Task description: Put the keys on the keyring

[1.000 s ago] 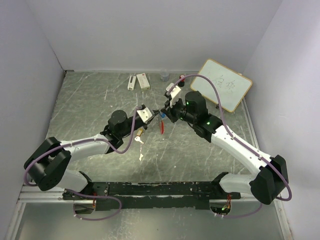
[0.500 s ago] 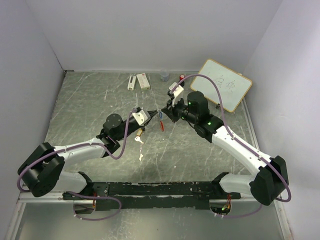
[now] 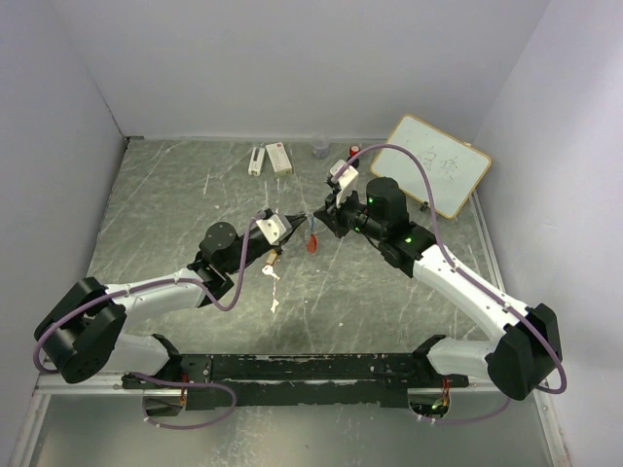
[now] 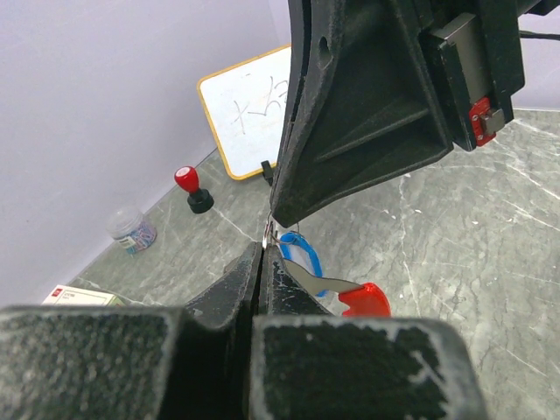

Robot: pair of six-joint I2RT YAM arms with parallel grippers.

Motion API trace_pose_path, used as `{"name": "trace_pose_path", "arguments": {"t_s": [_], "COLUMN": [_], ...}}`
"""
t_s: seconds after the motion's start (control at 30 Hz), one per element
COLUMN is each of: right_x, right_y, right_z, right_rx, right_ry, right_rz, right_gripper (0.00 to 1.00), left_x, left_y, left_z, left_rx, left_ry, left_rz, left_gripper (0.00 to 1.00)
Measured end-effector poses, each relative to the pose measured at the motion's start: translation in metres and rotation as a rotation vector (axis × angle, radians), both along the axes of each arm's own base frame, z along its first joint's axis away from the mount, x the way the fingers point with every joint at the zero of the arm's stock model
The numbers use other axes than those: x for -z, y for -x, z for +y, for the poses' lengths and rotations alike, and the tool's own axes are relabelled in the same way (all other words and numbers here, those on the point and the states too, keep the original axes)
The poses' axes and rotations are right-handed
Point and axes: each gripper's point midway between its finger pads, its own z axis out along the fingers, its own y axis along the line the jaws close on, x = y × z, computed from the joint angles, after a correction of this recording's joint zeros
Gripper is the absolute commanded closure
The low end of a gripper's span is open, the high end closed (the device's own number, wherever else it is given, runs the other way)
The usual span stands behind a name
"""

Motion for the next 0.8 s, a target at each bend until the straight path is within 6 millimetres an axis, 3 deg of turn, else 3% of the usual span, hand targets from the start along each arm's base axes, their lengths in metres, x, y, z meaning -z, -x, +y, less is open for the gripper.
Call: {"name": "trace_pose_path", "arguments": {"t_s": [0.57, 0.6, 0.73, 0.8], "right_x": [-0.001, -0.002, -0.002, 0.000], "right_y": [0.000, 0.000, 0.001, 0.001], "right_z": [0.001, 0.001, 0.001, 0.001], "right_rx": [-0.015, -0.016, -0.020, -0.020], "right_ry": [-0.002, -0.001, -0.002, 0.002], "right_rz": [-0.009, -0.009, -0.010, -0.005], "right_gripper": [1.00, 1.00, 1.00, 1.00], "left_x": [0.008, 0.008, 0.008, 0.006], "left_y": [-0.003, -0.004, -0.009, -0.011], "left_z": [-0.005, -0.006, -0.010, -0.010], "left_rx": [0.010, 0.010, 0.009, 0.001], "left_ry": [-0.031, -0.033, -0.046, -0.041], "left_rz": [0.019, 0.021, 0.035, 0.037], "left_gripper": [0.93, 0.85, 0.37, 0.25]}}
